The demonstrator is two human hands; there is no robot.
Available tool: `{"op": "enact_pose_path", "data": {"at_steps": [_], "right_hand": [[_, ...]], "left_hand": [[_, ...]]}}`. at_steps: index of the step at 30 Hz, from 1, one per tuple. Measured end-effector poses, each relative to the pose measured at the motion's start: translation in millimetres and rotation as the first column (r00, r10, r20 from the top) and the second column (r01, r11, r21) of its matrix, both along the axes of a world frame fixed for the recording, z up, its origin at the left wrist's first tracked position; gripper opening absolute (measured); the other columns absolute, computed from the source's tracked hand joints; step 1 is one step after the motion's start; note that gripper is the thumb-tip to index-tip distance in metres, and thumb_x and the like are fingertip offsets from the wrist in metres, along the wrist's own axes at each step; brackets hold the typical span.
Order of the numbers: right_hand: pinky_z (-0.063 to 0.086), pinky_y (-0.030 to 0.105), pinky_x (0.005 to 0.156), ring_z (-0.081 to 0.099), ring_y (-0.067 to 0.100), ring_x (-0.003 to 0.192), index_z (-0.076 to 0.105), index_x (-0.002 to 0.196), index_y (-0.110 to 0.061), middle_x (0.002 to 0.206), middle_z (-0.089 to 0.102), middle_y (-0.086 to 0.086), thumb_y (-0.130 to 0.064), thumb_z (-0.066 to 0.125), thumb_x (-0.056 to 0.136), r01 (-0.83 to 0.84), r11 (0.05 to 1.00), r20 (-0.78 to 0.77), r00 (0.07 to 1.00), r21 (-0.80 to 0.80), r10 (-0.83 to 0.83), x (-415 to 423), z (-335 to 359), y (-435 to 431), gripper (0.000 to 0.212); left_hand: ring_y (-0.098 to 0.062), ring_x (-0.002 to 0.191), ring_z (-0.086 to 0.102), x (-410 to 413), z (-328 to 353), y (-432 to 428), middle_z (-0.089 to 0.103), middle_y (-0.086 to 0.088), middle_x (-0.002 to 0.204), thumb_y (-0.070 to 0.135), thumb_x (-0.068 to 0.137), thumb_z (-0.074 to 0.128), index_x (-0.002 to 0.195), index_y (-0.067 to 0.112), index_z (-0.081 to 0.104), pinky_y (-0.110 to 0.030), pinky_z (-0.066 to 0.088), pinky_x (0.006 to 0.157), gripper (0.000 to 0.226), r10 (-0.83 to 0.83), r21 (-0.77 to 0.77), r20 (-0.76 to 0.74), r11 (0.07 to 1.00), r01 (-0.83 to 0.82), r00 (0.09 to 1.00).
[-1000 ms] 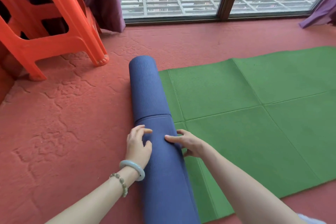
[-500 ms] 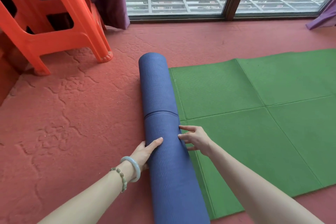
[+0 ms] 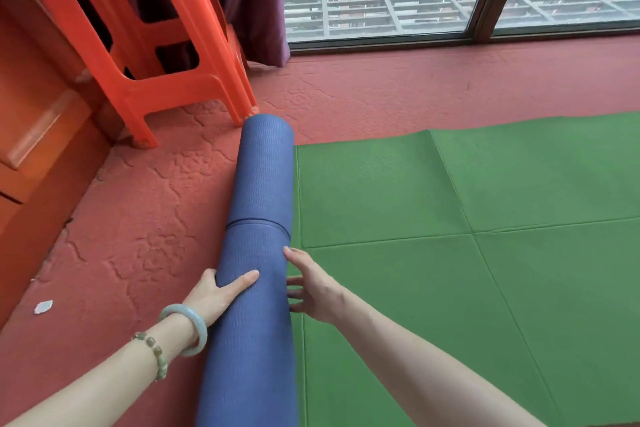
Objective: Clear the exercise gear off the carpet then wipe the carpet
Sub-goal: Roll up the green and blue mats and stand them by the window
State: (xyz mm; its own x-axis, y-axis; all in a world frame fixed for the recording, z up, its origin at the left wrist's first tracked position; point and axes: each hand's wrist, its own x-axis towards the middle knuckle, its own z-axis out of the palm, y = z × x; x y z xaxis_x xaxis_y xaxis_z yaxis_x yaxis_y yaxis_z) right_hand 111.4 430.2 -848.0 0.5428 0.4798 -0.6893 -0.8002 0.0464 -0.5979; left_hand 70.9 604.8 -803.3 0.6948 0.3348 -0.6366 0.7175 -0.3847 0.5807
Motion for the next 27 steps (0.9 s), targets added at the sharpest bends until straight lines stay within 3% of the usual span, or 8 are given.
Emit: {"op": "enact_pose_path", "data": {"at_steps": [4,8,12,15,20,22,24,27], "right_hand": [[0.038,0.050,0.104,0.046,0.027,0.126,0.033,0.136,-0.040,0.138,0.044,0.005,-0.066,0.045,0.084,-0.108,0.989,0.058,0.992,-0.099,0.114,1,-4,-11,0.059],[0.044,0.047,0.100,0.045,0.027,0.124,0.040,0.136,-0.028,0.135,0.045,0.006,-0.061,0.048,0.087,-0.122,0.972,0.079,0.987,-0.202,0.140,4,-11,-40,0.060],[0.049,0.035,0.074,0.049,0.015,0.078,0.046,0.130,-0.019,0.102,0.049,0.003,-0.036,0.049,0.095,0.004,0.949,0.127,0.991,-0.316,0.038,7,-13,-86,0.039],[0.045,0.028,0.061,0.047,0.014,0.062,0.051,0.124,-0.013,0.083,0.052,0.002,-0.015,0.051,0.093,0.208,0.915,0.218,0.966,-0.347,-0.137,21,-10,-121,0.031],[0.044,0.034,0.078,0.049,0.015,0.082,0.053,0.123,-0.025,0.092,0.053,-0.002,-0.032,0.053,0.092,0.290,0.891,0.286,0.939,-0.350,-0.193,44,14,-154,0.032],[0.044,0.034,0.081,0.050,0.016,0.094,0.049,0.128,-0.027,0.105,0.056,-0.002,-0.039,0.056,0.089,0.232,0.894,0.286,0.950,-0.383,-0.124,44,18,-157,0.041],[0.044,0.032,0.076,0.053,0.013,0.099,0.045,0.131,-0.030,0.118,0.056,0.000,-0.043,0.061,0.086,0.174,0.898,0.292,0.955,-0.405,-0.053,40,20,-155,0.049],[0.046,0.033,0.077,0.057,0.011,0.094,0.035,0.134,-0.036,0.119,0.058,0.004,-0.042,0.070,0.080,0.106,0.879,0.314,0.948,-0.465,0.052,32,12,-153,0.065]], "left_hand": [[-0.035,0.118,0.049,-9,5,-35,0.049,-0.014,0.131,0.074,0.064,0.060,0.134,0.010,0.028,-0.043,0.038,0.100,0.100,-0.055,0.226,-0.018,0.972,0.058,0.998],[-0.032,0.142,0.017,-13,4,-88,0.009,-0.014,0.156,0.064,0.085,0.039,0.147,0.010,-0.003,-0.046,0.017,0.114,0.092,-0.160,0.311,-0.006,0.938,0.153,0.987],[-0.016,0.144,-0.006,-22,0,-121,-0.012,0.004,0.157,0.051,0.095,0.028,0.148,0.029,-0.005,-0.048,0.000,0.114,0.066,-0.409,0.349,0.031,0.859,0.374,0.912],[-0.009,0.143,-0.005,-23,0,-148,-0.010,0.012,0.156,0.038,0.099,0.025,0.147,0.036,0.012,-0.046,-0.007,0.115,0.049,-0.653,0.389,0.084,0.717,0.578,0.753],[-0.010,0.144,-0.005,-17,-13,-191,-0.001,0.008,0.157,0.025,0.095,0.035,0.146,0.024,0.020,-0.048,-0.007,0.115,0.054,-0.845,0.513,0.076,0.488,0.706,0.529],[-0.016,0.142,0.022,-21,-16,-191,0.028,0.000,0.153,0.026,0.085,0.036,0.136,0.018,0.042,-0.046,0.014,0.115,0.053,-0.904,0.579,0.147,0.408,0.706,0.402],[-0.019,0.123,0.053,-20,-21,-187,0.057,-0.003,0.130,0.028,0.072,0.037,0.112,0.020,0.060,-0.050,0.043,0.099,0.047,-0.952,0.617,0.146,0.299,0.728,0.268],[-0.024,0.120,0.053,-8,-28,-169,0.062,-0.006,0.118,0.016,0.068,0.035,0.100,0.017,0.060,-0.048,0.043,0.099,0.040,-0.947,0.587,0.300,0.276,0.761,0.112]]}}
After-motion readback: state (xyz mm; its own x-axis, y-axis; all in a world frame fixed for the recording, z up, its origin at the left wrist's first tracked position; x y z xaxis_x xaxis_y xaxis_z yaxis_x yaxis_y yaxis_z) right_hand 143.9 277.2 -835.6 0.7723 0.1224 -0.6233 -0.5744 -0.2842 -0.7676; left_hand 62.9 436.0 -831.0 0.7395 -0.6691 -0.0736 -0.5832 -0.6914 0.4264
